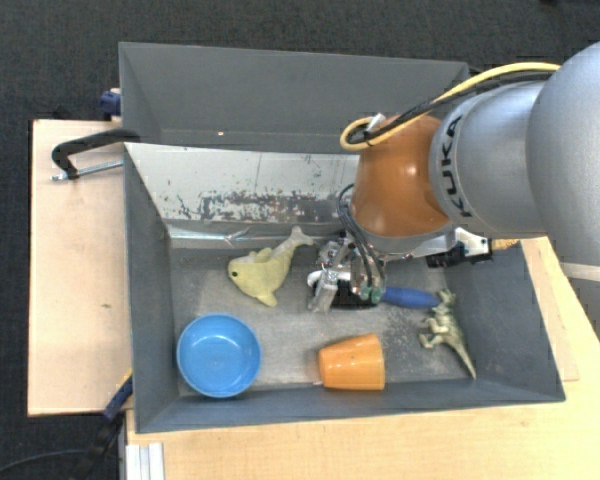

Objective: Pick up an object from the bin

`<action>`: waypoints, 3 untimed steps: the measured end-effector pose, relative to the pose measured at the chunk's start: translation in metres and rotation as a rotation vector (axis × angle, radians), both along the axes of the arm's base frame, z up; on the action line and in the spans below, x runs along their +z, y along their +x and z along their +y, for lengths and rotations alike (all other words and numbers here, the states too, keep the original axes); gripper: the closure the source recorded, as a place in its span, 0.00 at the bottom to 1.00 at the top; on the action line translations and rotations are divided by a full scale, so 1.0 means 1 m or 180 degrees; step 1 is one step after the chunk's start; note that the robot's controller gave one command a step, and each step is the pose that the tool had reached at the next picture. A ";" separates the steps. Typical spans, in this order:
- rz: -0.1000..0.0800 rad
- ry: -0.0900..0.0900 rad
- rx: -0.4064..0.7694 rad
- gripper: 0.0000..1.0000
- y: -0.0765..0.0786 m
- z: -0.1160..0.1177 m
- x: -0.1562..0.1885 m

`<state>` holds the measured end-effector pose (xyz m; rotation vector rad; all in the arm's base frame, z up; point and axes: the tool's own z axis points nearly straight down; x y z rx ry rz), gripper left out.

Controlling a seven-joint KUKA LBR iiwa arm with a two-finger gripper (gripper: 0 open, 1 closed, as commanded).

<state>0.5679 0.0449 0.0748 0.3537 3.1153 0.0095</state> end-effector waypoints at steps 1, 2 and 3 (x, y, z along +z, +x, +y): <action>0.0028 -0.0017 0.1071 1.00 -0.015 0.003 -0.005; 0.0013 -0.0018 0.1607 1.00 -0.045 0.025 0.045; -0.0028 -0.0029 0.1774 1.00 -0.031 0.013 0.152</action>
Offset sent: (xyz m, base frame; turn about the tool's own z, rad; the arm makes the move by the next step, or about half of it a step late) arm -0.0151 0.0019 -0.0048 -0.3365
